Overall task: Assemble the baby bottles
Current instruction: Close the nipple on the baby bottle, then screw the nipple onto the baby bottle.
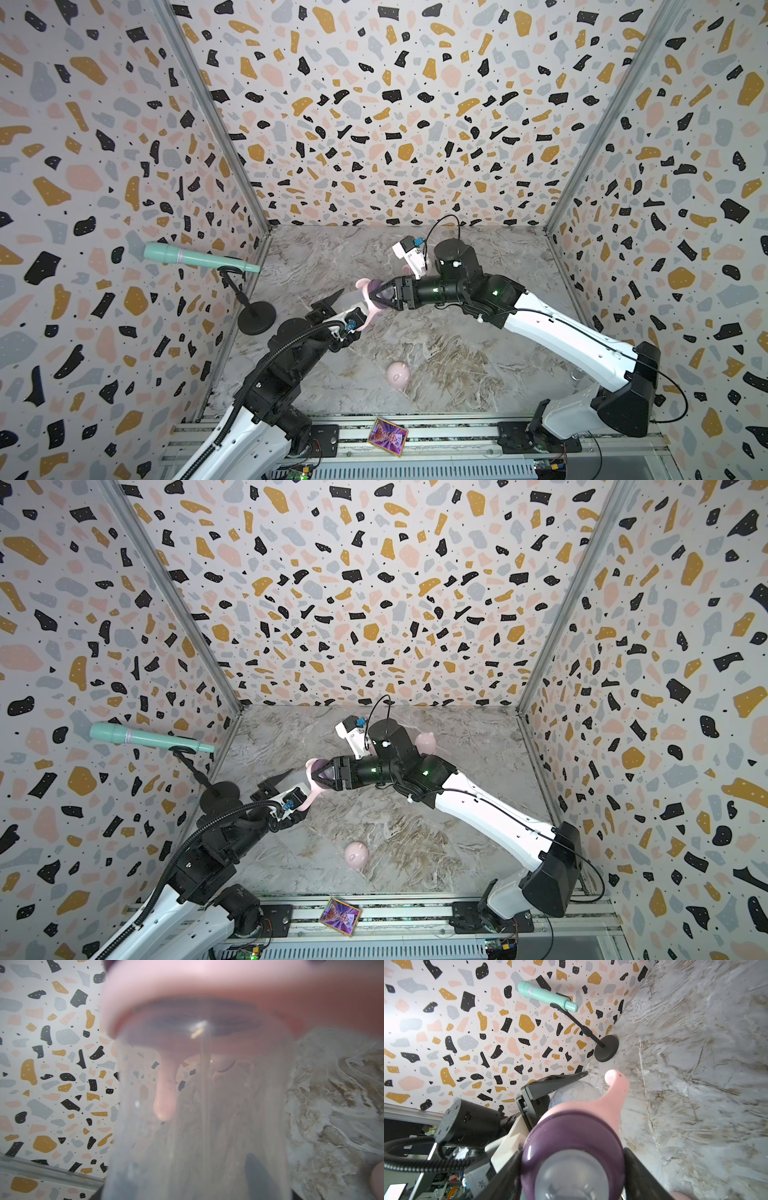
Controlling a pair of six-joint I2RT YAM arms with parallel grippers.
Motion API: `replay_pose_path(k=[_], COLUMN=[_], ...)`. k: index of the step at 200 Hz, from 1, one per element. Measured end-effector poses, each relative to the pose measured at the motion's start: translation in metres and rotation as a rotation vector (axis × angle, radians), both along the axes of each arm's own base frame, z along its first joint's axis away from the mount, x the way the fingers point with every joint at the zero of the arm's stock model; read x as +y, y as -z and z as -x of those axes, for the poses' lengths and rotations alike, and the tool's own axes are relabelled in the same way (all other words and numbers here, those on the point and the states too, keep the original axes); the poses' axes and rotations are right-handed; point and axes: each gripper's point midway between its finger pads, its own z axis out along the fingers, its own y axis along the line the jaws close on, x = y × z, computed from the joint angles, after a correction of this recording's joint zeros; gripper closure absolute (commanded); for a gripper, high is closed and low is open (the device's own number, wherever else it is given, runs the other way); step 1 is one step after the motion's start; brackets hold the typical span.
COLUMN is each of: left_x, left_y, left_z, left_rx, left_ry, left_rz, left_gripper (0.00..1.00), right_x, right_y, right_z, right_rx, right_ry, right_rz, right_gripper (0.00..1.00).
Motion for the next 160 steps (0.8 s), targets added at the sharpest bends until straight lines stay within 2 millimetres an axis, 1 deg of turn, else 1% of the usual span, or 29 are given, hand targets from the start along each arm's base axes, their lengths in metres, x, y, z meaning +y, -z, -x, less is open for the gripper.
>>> replay_pose_path(k=[3, 7, 9, 12, 16, 25, 34, 53, 70, 82, 108, 126, 144, 160], left_x=[0.001, 0.002, 0.002, 0.002, 0.003, 0.002, -0.001, -0.015, -0.031, -0.04, -0.057, -0.067, -0.077, -0.086], left_y=[0.0, -0.001, -0.001, -0.002, -0.003, -0.005, -0.008, -0.015, -0.021, -0.022, -0.017, -0.01, -0.001, 0.004], left_z=[0.0, -0.001, -0.001, -0.002, -0.002, -0.002, -0.001, 0.004, 0.015, 0.022, 0.035, 0.042, 0.05, 0.058], left_rx=[-0.005, -0.009, -0.01, -0.014, -0.018, -0.024, -0.025, -0.014, 0.007, 0.033, 0.105, 0.161, 0.233, 0.298], left_ry=[-0.004, -0.009, -0.011, -0.015, -0.017, -0.017, -0.001, 0.076, 0.181, 0.241, 0.36, 0.428, 0.501, 0.566], left_rz=[-0.004, -0.006, -0.007, -0.007, -0.006, 0.003, 0.022, 0.09, 0.156, 0.191, 0.235, 0.242, 0.233, 0.223], left_gripper=[0.87, 0.87, 0.87, 0.87, 0.87, 0.87, 0.87, 0.88, 0.88, 0.88, 0.88, 0.88, 0.88, 0.89], right_x=[0.001, 0.001, 0.002, 0.002, 0.003, 0.002, -0.001, -0.012, -0.024, -0.034, -0.052, -0.064, -0.073, -0.072], right_y=[-0.001, -0.001, -0.002, -0.002, -0.004, -0.007, -0.011, -0.021, -0.028, -0.033, -0.05, -0.058, -0.059, -0.056], right_z=[-0.001, -0.002, -0.002, -0.002, -0.003, -0.004, -0.003, 0.005, 0.012, 0.013, 0.014, 0.021, 0.035, 0.058], right_rx=[0.007, 0.012, 0.013, 0.016, 0.012, 0.001, -0.022, -0.076, -0.116, -0.143, -0.232, -0.292, -0.384, -0.487], right_ry=[0.002, 0.005, 0.004, 0.005, 0.002, -0.003, -0.009, -0.053, -0.1, -0.112, -0.12, -0.135, -0.165, -0.227], right_rz=[0.0, 0.001, 0.002, 0.005, 0.01, 0.027, 0.05, 0.098, 0.128, 0.153, 0.19, 0.221, 0.27, 0.315], right_gripper=[0.85, 0.72, 0.63, 0.53, 0.44, 0.29, 0.21, 0.12, 0.04, 0.0, 0.01, 0.0, 0.02, 0.02])
